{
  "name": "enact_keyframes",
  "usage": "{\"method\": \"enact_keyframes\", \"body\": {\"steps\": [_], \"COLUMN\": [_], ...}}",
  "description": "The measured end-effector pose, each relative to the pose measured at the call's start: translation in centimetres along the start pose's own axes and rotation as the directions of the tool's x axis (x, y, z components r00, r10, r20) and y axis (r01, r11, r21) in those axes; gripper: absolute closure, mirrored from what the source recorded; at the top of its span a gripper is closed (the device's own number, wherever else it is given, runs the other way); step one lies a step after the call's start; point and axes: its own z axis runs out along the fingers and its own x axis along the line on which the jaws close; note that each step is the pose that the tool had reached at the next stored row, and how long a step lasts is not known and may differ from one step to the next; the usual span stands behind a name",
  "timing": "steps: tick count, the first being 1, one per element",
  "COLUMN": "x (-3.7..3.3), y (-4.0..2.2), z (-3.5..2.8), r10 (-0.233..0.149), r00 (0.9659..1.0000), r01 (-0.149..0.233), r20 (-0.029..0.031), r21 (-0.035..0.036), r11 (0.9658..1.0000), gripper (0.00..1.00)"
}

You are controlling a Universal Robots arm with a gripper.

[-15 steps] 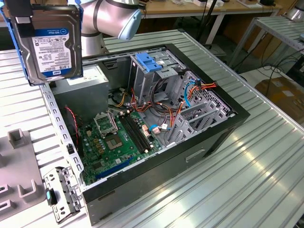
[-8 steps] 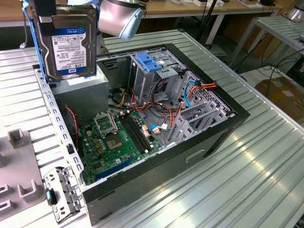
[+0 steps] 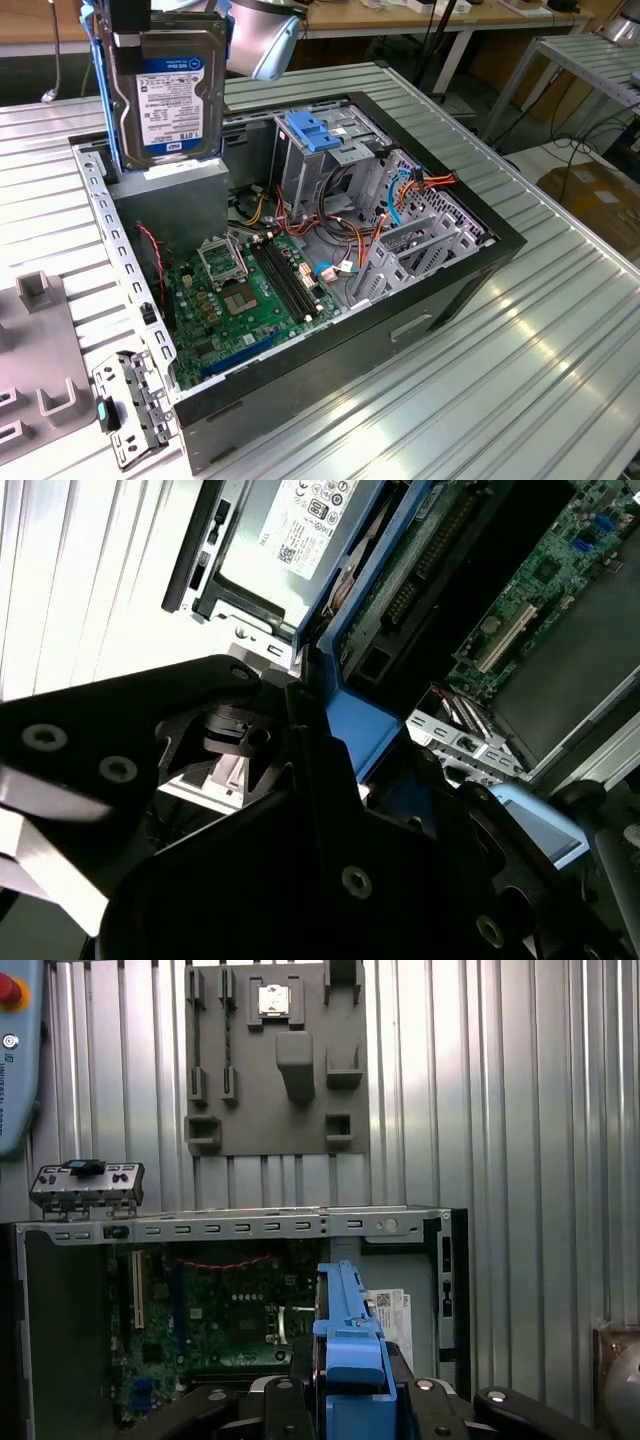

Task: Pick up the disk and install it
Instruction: 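Pick up the disk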

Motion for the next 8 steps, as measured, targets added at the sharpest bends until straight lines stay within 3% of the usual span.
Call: {"method": "enact_keyframes", "body": {"steps": [8], "x": [-0.10], "y": [-2.29], "z": [0.05], "r10": [0.007], "r00": [1.0000], "r01": [-0.007], "r20": [-0.0059], "r21": [0.0001], "r11": [1.0000], "gripper": [0.63]}}
